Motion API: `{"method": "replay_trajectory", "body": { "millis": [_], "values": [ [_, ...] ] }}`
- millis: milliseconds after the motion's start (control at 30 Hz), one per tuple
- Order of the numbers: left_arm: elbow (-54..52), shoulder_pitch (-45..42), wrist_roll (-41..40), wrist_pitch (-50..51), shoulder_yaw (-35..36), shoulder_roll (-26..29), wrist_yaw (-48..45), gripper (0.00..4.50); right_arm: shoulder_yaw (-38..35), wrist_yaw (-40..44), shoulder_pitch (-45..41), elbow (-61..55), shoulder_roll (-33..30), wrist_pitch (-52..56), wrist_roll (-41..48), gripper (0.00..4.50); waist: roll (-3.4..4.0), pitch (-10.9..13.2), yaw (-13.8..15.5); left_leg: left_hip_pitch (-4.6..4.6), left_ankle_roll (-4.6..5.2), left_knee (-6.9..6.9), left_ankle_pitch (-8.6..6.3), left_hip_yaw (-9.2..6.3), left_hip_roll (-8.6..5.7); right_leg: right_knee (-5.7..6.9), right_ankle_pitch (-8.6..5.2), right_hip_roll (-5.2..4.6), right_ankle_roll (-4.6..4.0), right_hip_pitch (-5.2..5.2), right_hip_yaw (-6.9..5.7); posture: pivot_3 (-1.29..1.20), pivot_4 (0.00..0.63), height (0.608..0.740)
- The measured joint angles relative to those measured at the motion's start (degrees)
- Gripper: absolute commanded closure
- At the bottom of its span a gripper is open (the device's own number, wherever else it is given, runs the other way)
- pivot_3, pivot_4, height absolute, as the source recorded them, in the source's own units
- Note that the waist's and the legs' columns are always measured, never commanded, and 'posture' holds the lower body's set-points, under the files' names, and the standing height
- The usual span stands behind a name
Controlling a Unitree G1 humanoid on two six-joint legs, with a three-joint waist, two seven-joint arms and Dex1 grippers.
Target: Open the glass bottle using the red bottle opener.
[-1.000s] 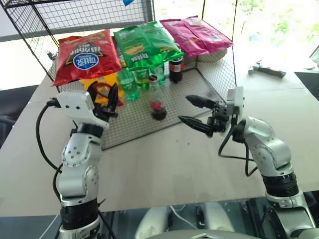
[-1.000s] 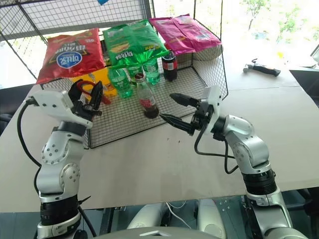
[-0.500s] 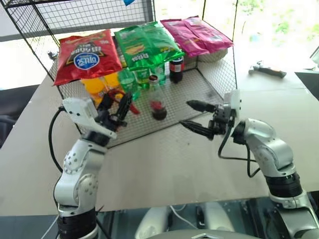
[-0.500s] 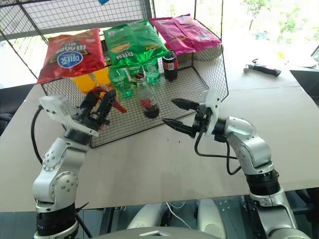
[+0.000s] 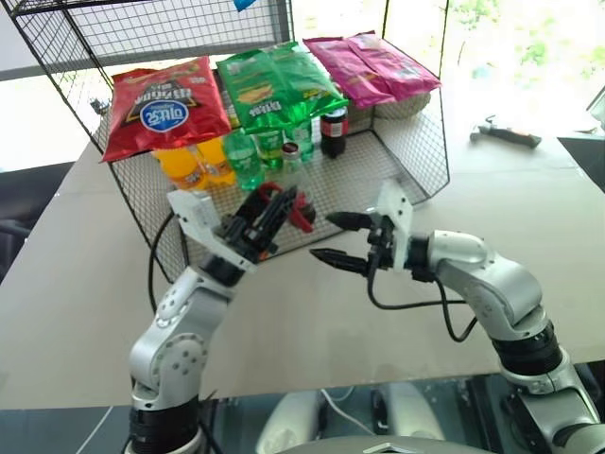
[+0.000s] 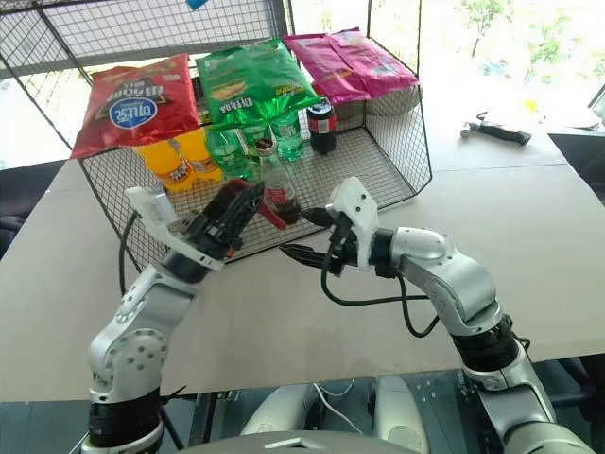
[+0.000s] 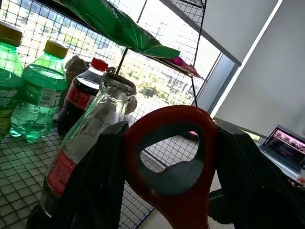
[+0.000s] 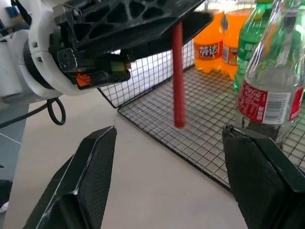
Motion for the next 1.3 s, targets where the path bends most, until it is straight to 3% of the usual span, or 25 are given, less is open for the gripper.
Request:
{"method": "replay_trajectory", "body": {
  "millis": [367,467,667,967,1033,1133,1300],
  "values": [
    [0.5,1.0,1.1,-1.0,-1.7,-1.9,0.0,2.4,0.0,-7.1,-3.3,-0.8,4.1,7.9,0.4,0.92,-0.01,0.0,-0.1,-0.01,-0.04,0.0,0.03,0.06,0.0,0.12,0.0,0.01,-0.01,-0.09,0.07,0.0,0.15,0.735],
    [0.5,1.1,1.1,-1.0,-1.8,-1.9,-0.1,2.4,0.0,-7.6,-3.3,-0.8,4.1,8.3,0.6,1.79,-0.01,0.0,-0.1,-0.01,-0.04,0.0,0.03,0.06,0.0,0.12,-0.01,0.01,-0.01,-0.09,0.06,0.0,0.15,0.735],
    [0.5,1.1,1.0,-1.0,-2.1,-1.9,-0.8,2.4,-0.1,-7.6,-3.4,-0.8,3.8,8.5,0.5,4.49,-0.01,0.0,-0.1,-0.01,-0.04,0.0,0.03,0.06,0.0,0.12,-0.01,0.01,0.0,-0.09,0.07,0.0,0.15,0.735],
    [0.5,2.1,-4.0,1.6,-0.8,-1.4,-0.8,2.4,0.8,-7.3,-3.5,-1.3,2.9,8.5,0.3,4.49,-0.01,0.0,-0.1,-0.01,-0.04,0.0,0.03,0.06,0.0,0.12,-0.01,0.02,0.0,-0.09,0.06,0.0,0.15,0.735],
    [0.5,2.2,-4.8,1.9,-0.5,-1.1,-0.8,1.32,0.9,-7.4,-3.5,-1.3,2.9,8.5,0.3,4.5,-0.02,0.0,-0.1,-0.01,-0.04,0.0,0.03,0.06,0.0,0.12,-0.01,0.02,0.0,-0.09,0.06,0.0,0.15,0.735],
    [-0.1,2.4,-6.8,2.6,-0.9,-0.7,-2.4,0.13,0.7,-8.2,-3.3,-1.2,3.6,8.6,0.3,4.5,-0.02,0.0,-0.1,-0.01,-0.04,0.0,0.03,0.06,0.0,0.12,-0.01,0.02,0.0,-0.09,0.06,0.0,0.15,0.735],
    [-0.5,3.7,-7.5,2.9,-1.8,0.6,-3.0,0.05,-1.0,-8.4,-1.6,-1.1,2.1,7.3,0.3,4.5,-0.03,0.0,0.0,-0.01,-0.04,0.0,0.03,0.06,-0.01,0.09,-0.01,0.01,0.0,-0.09,0.05,0.0,0.15,0.735]
  ]
}}
